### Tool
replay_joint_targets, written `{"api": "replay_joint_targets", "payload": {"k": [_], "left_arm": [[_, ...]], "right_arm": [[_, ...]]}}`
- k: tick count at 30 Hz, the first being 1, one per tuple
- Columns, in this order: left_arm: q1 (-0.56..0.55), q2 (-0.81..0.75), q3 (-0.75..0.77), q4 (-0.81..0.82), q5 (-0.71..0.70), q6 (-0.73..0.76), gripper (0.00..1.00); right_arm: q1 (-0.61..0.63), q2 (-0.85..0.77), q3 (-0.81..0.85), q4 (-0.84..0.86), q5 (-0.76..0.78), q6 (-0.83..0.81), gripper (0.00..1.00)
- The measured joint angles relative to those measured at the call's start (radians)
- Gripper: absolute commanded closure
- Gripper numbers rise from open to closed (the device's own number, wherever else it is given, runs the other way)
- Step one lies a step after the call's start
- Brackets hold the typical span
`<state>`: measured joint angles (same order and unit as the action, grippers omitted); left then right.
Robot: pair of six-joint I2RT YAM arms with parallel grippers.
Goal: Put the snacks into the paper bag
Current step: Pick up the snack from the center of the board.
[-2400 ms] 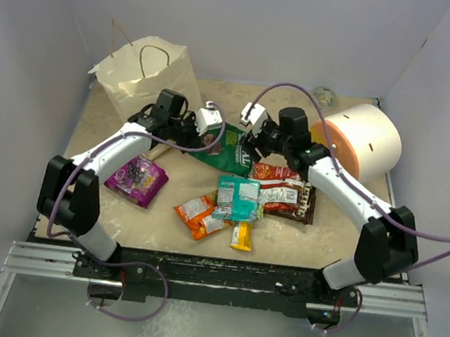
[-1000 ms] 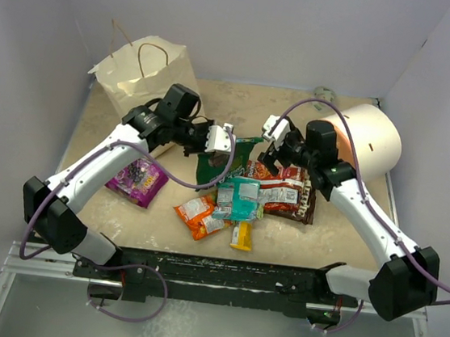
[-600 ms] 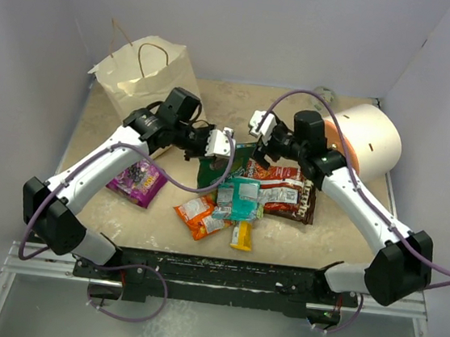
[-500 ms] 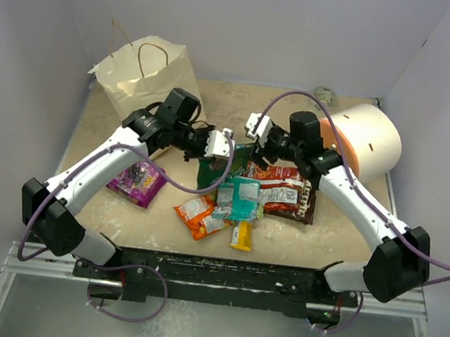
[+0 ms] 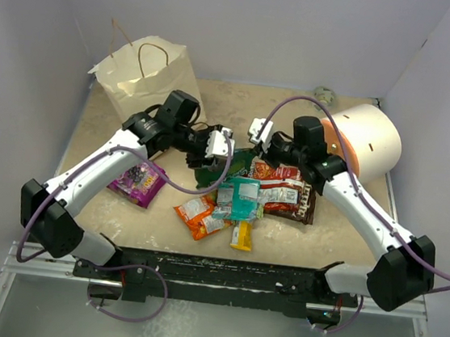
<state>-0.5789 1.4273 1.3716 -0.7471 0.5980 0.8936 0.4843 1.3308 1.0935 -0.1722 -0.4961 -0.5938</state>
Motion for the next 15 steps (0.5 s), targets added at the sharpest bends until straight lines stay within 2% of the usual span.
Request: {"api": "replay_joint_targets", "payload": {"k": [2, 5, 12, 15], "left_arm": [[0.000, 0.018, 0.017, 0.004, 0.009, -0.019, 0.21], [0.000, 0.047, 0.044, 0.026, 0.017, -0.064, 0.17], [-0.011, 0.111, 0.072, 0.058, 0.010, -0.186, 0.18], [-0.015, 0.137, 0.070, 0.059, 0.000, -0.238, 0.22]], "right_arm": [[0.000, -0.020, -0.026, 0.006, -0.005, 0.000, 1.00], [0.000, -0.042, -0.049, 0.012, -0.013, 0.001, 1.00], [0.000, -0.047, -0.055, 0.020, -0.020, 0.007, 1.00], [-0.001, -0.049, -0.056, 0.021, -0.020, 0.012, 1.00]]}}
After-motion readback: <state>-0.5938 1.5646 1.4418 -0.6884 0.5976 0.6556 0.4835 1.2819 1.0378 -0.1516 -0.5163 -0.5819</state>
